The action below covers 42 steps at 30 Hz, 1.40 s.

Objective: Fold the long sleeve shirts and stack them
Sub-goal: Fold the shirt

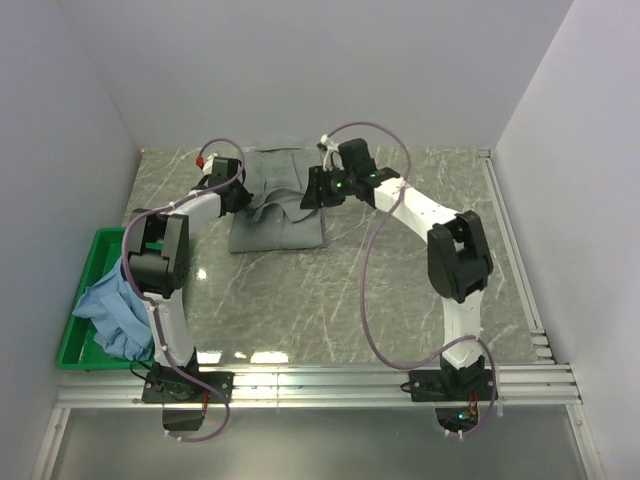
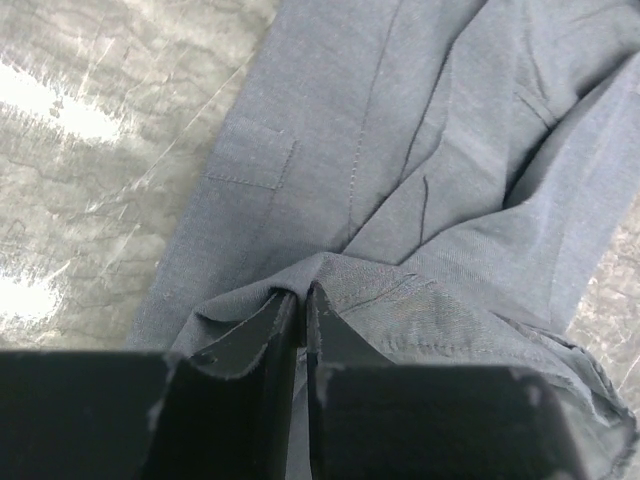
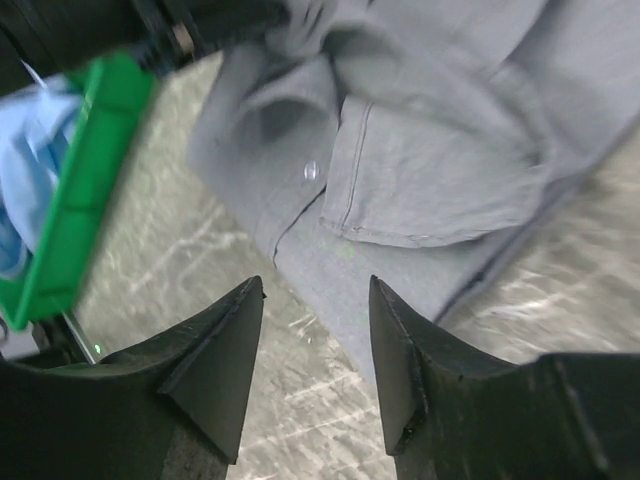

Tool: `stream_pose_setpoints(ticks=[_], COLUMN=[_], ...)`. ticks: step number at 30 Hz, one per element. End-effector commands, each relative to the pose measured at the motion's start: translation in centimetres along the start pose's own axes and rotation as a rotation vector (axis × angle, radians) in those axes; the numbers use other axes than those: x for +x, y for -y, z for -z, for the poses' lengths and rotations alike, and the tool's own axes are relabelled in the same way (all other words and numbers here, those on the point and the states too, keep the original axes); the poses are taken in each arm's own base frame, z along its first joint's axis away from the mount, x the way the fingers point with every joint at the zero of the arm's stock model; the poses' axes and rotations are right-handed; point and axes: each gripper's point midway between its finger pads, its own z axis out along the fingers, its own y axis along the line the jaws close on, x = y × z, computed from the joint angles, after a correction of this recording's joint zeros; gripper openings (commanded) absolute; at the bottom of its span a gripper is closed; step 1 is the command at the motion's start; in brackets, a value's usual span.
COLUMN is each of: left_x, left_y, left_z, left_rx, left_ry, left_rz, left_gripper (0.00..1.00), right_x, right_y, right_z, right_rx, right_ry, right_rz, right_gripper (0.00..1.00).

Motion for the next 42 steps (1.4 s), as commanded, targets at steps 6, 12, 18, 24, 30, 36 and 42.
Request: stream_pose_setpoints(ticks=[6, 12, 18, 24, 30, 36, 42], left_x=[-1.5, -1.4, -1.7, -4.1, -8.1, -9.2, -3.6], left_y=[1.1, 1.0, 0.6, 1.1, 2.8, 3.2, 1.1], left_z=[-0.3, -0.5, -0.4, 1.0, 4.9, 10.7, 14.3], left_rx=[0.025, 0.023, 0.013, 0.034, 0.099, 0.138, 0.172], left_ry=[0.033, 0.029, 0.033, 0.073, 0.145, 0.156, 0.013], left_rz=[0.039, 0.044, 0.05, 0.057, 0.071, 0.071, 0.119], left_gripper=[0.18, 0.2, 0.21, 0.4, 0.75, 0.75, 0.71], right_x=[2.9, 2.9, 0.3, -5.1, -10.2, -12.5, -8.4], right_y=[0.3, 1.0, 2.4, 4.2, 4.4, 1.6, 0.4], right_z=[-4.4, -6.0, -7.6, -9.2, -7.7, -3.3, 0.0], right_rx=[-0.093, -0.098, -0.054, 0.004, 0.021, 0.002, 0.0], right_ry=[-0.108, -0.132, -0.075, 0.055, 0.213, 0.266, 0.197], right_rz=[0.037, 0.039, 0.055, 0.052, 0.029, 0.055, 0.03], right_gripper=[0.5, 0.5, 0.5, 0.52, 0.53, 0.54, 0.54])
